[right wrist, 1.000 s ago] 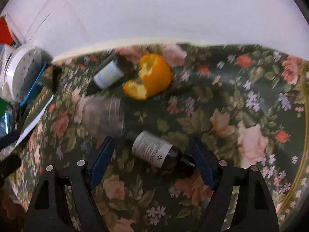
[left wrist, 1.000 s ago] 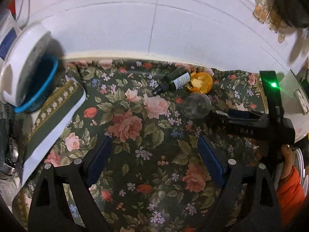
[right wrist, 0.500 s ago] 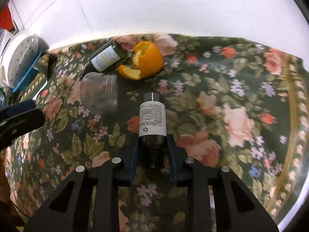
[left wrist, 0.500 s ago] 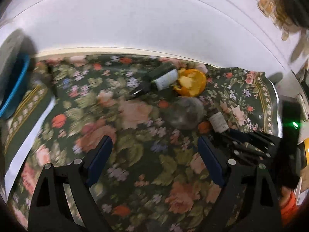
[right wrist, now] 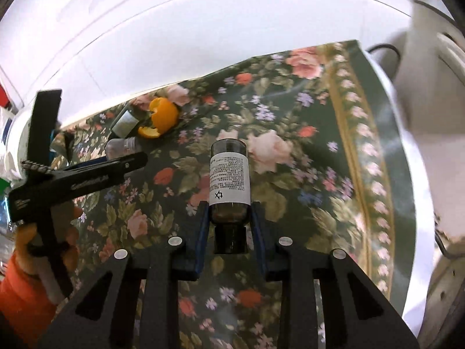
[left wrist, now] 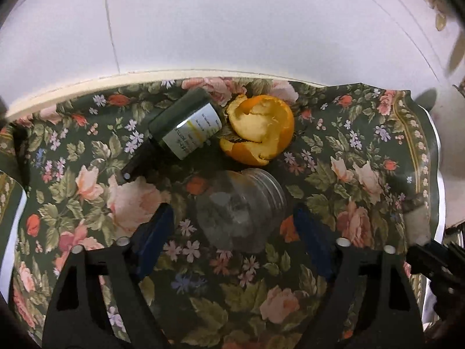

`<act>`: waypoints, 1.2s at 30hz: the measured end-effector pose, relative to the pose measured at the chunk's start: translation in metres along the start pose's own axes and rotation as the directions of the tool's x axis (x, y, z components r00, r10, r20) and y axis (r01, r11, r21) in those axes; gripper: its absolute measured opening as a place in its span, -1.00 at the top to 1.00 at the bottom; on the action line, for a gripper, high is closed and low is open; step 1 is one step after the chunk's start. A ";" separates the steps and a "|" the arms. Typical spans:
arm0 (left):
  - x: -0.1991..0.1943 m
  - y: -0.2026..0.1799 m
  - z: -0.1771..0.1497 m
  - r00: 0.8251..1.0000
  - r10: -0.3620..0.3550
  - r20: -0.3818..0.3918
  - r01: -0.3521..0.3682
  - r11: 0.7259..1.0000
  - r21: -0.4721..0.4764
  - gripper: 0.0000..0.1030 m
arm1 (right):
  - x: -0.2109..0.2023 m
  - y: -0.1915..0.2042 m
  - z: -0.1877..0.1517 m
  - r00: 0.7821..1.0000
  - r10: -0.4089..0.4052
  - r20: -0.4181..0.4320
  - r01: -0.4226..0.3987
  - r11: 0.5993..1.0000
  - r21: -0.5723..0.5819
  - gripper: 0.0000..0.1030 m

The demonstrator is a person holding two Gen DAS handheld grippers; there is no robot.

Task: Collect trash
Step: 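Grasp the brown bottle with the right gripper while the left gripper grasps the glass jar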

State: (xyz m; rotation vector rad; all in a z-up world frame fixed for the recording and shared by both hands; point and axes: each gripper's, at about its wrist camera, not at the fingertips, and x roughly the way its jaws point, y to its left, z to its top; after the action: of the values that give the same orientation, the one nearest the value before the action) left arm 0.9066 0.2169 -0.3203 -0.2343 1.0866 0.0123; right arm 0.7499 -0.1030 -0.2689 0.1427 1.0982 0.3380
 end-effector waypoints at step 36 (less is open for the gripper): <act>-0.341 -0.120 -0.223 0.905 0.096 0.414 -0.094 0.995 -0.025 -0.18 | -0.262 0.019 -0.143 0.939 0.182 0.293 -0.130 0.973 -0.188 0.51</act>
State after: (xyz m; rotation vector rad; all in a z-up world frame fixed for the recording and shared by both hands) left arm 0.5672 0.0921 -0.0982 -0.1717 0.6714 0.1462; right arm 0.5114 -0.1807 -0.1058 0.1296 0.7455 0.5306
